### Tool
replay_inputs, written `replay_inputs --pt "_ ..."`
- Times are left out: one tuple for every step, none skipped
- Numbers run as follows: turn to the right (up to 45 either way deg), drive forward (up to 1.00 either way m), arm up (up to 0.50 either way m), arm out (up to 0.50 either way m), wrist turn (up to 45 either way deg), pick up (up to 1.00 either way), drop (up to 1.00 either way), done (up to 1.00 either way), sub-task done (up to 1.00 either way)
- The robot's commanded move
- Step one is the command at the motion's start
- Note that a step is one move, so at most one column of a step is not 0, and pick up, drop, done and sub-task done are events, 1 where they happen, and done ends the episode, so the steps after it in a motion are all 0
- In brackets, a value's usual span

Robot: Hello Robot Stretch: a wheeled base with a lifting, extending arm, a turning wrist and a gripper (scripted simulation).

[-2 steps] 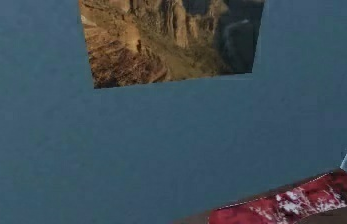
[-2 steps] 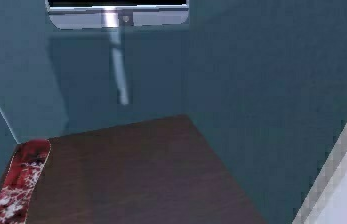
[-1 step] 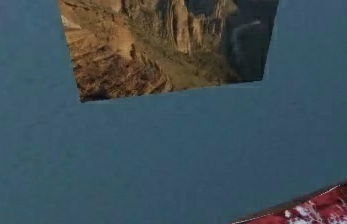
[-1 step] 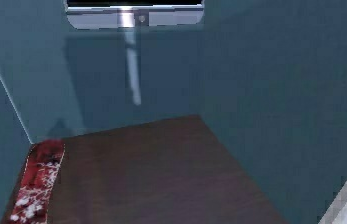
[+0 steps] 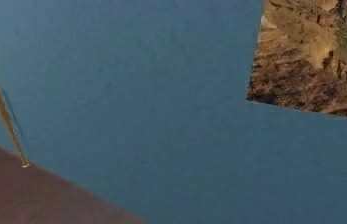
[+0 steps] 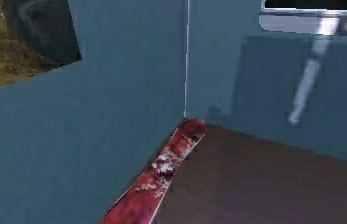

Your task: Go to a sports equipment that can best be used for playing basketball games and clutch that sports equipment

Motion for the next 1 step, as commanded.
replay_inputs --pt "-15.0 0.0 0.0 0.0 0.0 0.0 0.0 0.0 0.0"
